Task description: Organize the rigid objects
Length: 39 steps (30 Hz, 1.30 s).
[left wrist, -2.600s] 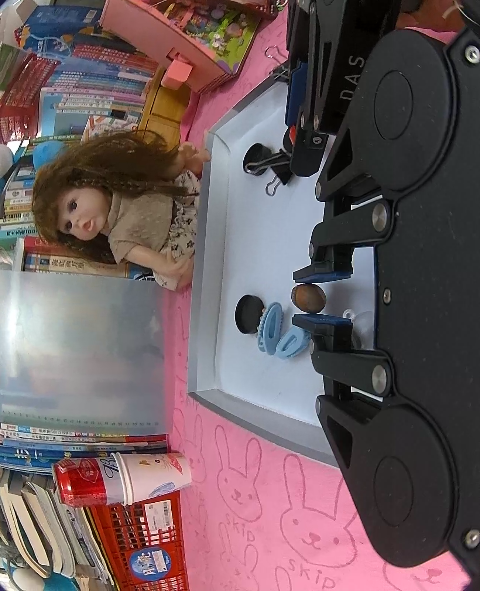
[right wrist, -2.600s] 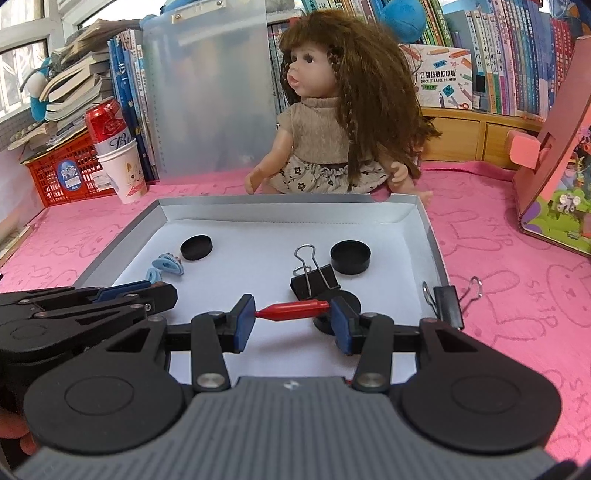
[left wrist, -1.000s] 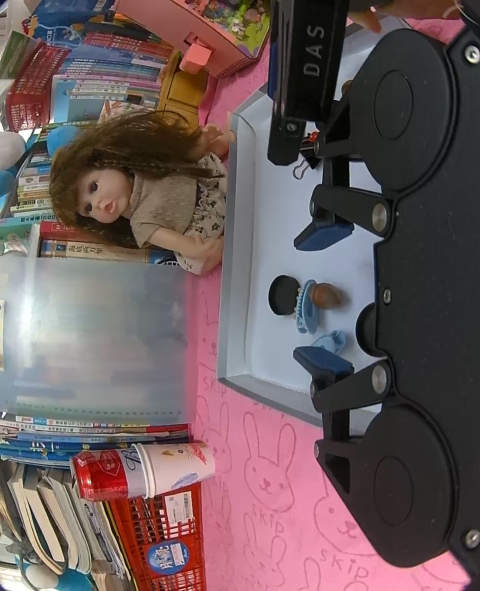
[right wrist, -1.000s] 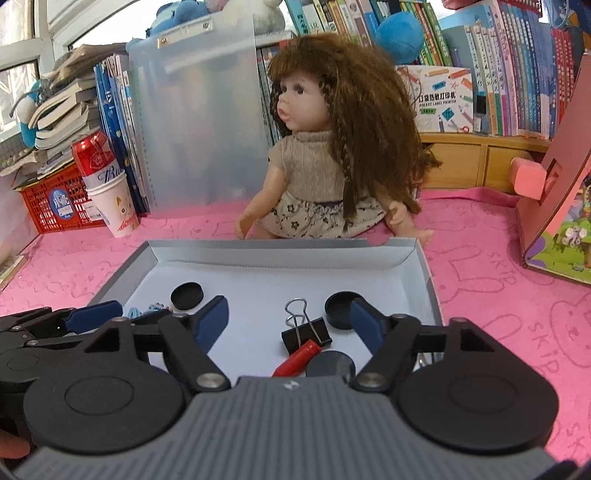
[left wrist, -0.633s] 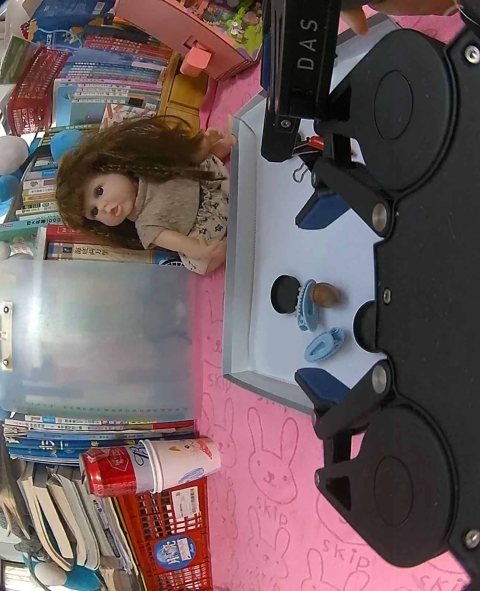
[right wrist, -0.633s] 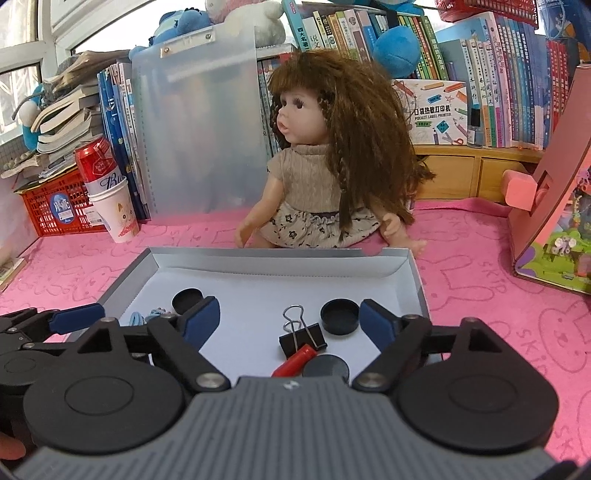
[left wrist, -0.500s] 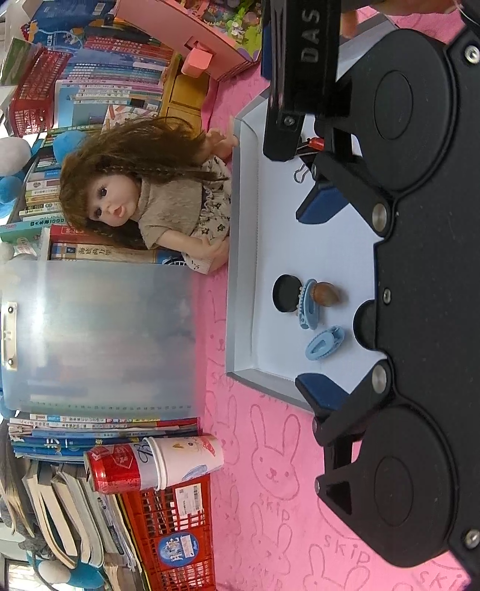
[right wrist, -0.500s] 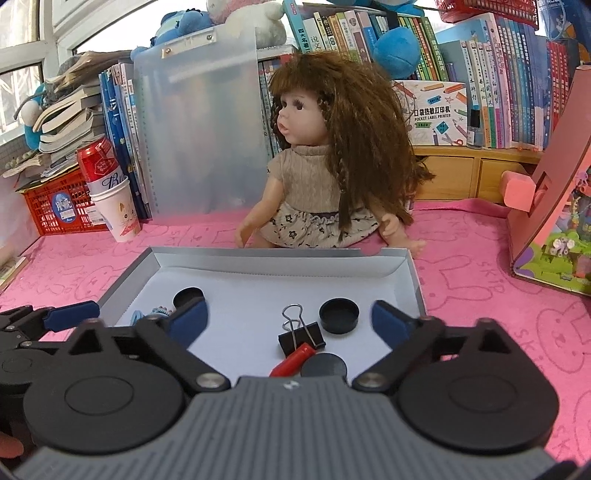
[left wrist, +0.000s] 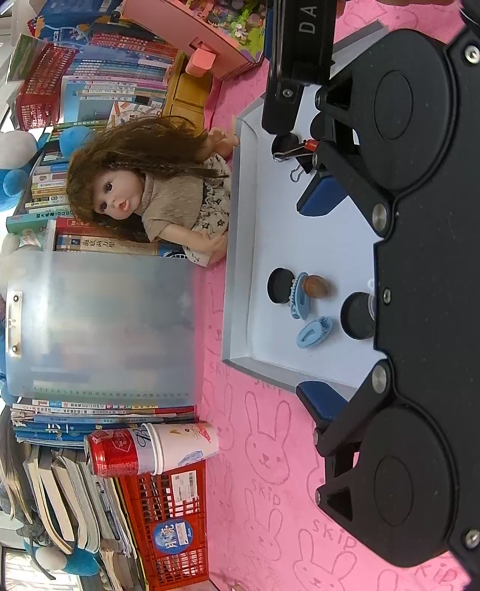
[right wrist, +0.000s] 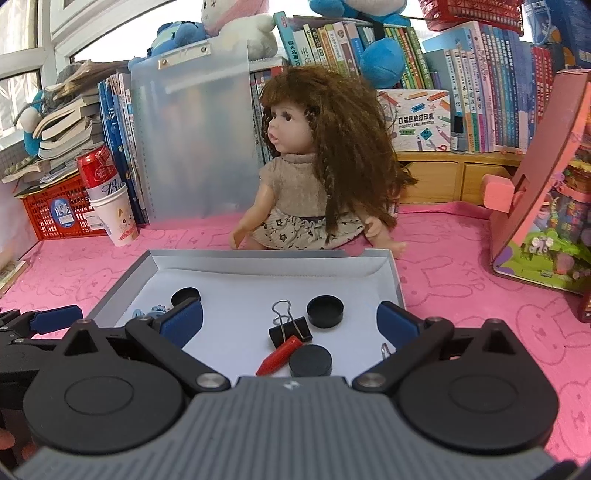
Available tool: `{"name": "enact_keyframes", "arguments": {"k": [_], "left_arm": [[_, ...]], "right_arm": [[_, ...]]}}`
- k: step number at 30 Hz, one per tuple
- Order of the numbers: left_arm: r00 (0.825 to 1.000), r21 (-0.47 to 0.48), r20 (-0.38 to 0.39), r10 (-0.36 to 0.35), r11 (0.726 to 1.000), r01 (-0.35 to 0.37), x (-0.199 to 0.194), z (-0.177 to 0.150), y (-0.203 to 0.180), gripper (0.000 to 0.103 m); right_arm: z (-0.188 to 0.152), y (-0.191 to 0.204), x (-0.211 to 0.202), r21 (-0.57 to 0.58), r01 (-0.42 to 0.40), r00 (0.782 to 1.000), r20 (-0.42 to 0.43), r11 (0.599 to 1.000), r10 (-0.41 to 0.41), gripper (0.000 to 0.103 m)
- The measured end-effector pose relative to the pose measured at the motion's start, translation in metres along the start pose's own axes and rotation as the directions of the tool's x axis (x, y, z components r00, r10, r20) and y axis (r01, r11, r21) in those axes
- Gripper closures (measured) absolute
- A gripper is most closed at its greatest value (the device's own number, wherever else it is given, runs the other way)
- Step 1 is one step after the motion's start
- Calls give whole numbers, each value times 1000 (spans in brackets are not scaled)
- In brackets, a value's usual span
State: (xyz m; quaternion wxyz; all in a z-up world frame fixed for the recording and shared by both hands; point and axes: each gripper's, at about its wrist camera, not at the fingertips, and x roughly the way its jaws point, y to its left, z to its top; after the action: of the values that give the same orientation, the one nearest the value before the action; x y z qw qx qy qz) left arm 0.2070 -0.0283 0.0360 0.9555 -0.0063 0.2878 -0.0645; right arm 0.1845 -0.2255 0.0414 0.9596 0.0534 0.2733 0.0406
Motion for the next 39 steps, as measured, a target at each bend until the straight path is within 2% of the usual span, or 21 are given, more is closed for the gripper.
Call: {"name": "enact_keyframes", "arguments": {"k": [10, 19, 29, 39], "left_arm": [[999, -22, 33, -7, 1000, 8, -29, -10, 10, 7], [998, -4, 64, -9, 1000, 9, -65, -37, 15, 7], [999, 48, 50, -5, 999, 2, -89, -81, 10, 6], [1000, 60, 13, -7, 998, 6, -80, -94, 8, 6]], "right_arm": [[-17, 3, -29, -34, 9, 1000, 27, 999, -8, 0], [-47, 2, -60, -36, 41, 996, 75, 999, -38, 0], [-86, 0, -77, -52, 51, 998, 46, 997, -48, 0], [-103, -1, -72, -73, 58, 998, -6, 996, -59, 0]]}}
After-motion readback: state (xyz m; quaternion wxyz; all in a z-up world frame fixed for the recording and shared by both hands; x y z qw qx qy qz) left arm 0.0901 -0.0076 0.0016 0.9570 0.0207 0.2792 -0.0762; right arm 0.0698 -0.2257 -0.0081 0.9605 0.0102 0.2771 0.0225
